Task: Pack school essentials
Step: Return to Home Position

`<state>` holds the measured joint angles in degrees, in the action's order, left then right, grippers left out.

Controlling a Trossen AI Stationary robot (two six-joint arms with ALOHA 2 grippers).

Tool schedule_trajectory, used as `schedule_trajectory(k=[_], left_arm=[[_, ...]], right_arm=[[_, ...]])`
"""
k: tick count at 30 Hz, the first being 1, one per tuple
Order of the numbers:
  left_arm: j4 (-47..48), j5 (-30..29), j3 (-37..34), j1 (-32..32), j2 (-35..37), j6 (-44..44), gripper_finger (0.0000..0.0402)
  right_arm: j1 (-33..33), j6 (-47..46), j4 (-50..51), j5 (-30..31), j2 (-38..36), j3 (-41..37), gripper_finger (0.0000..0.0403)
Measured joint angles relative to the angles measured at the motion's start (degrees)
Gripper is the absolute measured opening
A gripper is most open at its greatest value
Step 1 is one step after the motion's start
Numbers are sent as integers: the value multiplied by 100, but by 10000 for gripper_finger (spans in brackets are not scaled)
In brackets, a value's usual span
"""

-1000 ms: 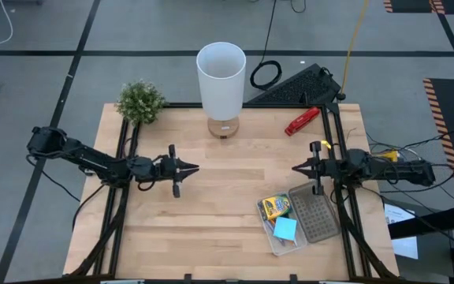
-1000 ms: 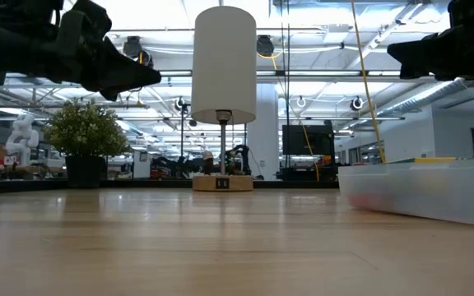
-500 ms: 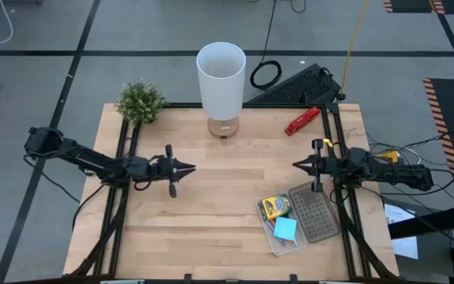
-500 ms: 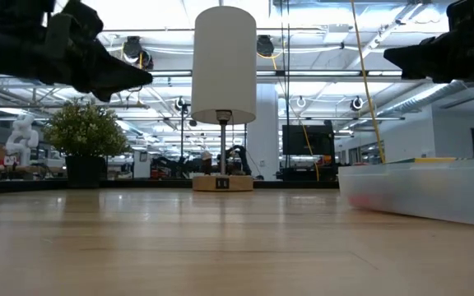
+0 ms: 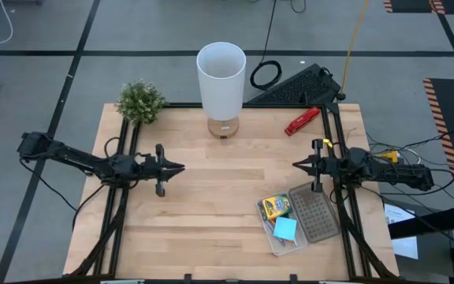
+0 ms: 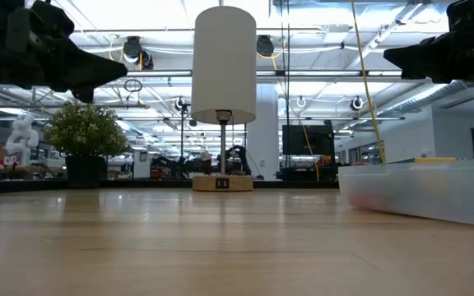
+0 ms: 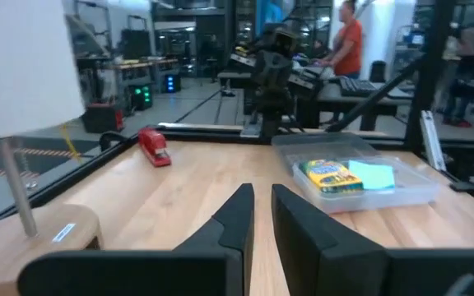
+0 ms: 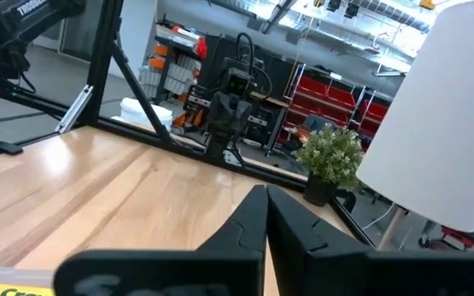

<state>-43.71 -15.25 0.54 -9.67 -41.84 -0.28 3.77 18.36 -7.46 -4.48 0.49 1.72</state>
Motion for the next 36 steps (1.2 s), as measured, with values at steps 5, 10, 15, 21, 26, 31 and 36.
schedule_trajectory(k=[5, 10, 15, 21, 26, 31, 36], left_arm=[[62, 241, 0, -4, 353, 349, 25], [357, 493, 0, 42, 841, 546, 5], [1039, 575, 0, 186, 1444, 569, 3], [2115, 1123, 2, 292, 2114, 557, 2], [2617, 1504, 2, 376, 2560, 586, 4], [3209, 1691, 2, 433, 2898, 553, 2], [3880, 1727, 2, 471, 3084, 371, 4]], right_arm=[[0, -5, 0, -1, 0, 0, 0], [0, -5, 0, -3, 0, 0, 0], [0, -8, 0, -3, 0, 0, 0], [0, -8, 0, -5, 0, 0, 0], [0, -8, 0, -5, 0, 0, 0], [0, -8, 0, -5, 0, -2, 0], [0, -8, 0, -5, 0, 0, 0]])
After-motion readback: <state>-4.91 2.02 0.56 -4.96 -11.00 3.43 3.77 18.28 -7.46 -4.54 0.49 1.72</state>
